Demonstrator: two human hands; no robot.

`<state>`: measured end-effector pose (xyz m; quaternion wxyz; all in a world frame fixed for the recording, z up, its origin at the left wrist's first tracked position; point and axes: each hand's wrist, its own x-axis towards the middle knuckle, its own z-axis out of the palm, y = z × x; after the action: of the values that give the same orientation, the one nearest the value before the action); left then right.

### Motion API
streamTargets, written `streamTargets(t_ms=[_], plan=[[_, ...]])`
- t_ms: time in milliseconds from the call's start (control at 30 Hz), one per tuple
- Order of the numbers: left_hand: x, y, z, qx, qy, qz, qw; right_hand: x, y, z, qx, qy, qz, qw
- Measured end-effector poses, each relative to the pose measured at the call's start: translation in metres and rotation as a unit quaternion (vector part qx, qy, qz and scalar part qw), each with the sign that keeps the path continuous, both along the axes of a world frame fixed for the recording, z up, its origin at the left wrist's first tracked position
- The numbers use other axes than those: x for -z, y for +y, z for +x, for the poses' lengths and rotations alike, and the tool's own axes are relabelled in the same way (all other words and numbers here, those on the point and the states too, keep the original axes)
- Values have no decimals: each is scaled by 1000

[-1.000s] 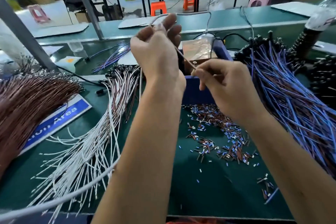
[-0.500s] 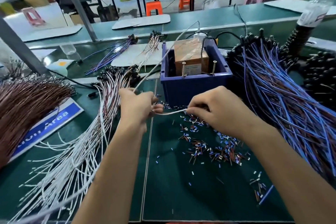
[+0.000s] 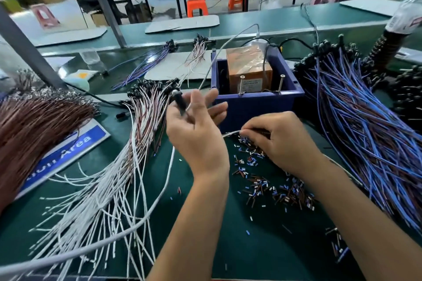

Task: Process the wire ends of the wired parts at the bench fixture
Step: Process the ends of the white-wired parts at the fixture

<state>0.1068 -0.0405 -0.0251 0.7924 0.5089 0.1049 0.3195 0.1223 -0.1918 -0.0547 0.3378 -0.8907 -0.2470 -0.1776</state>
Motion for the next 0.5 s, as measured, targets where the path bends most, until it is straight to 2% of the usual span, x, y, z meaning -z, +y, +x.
streamTargets(t_ms=[67,133,200,267,300,400,467,500], plan=[[8,-4,0,-1,59,59,997,1,-8,0,10,-34,21,999],[19,-11,-9,12,54,174,983,1,-16,1,16,-55,17,998],[34,-16,-17,27,-13,366,930,3,-21,2,17,-61,4,998],[44,-13,-14,45,-47,519,852,5,-24,1,29,-56,9,998],[48,-13,-10,58,-39,558,827,7,-26,0,38,-54,17,998],[55,-12,-3,103,0,609,786,11,-29,-3,56,-45,52,996],[60,-10,-1,137,-5,621,772,13,-31,-3,62,-30,70,995],[62,-9,0,146,-9,613,777,14,-31,-3,62,-19,75,995]])
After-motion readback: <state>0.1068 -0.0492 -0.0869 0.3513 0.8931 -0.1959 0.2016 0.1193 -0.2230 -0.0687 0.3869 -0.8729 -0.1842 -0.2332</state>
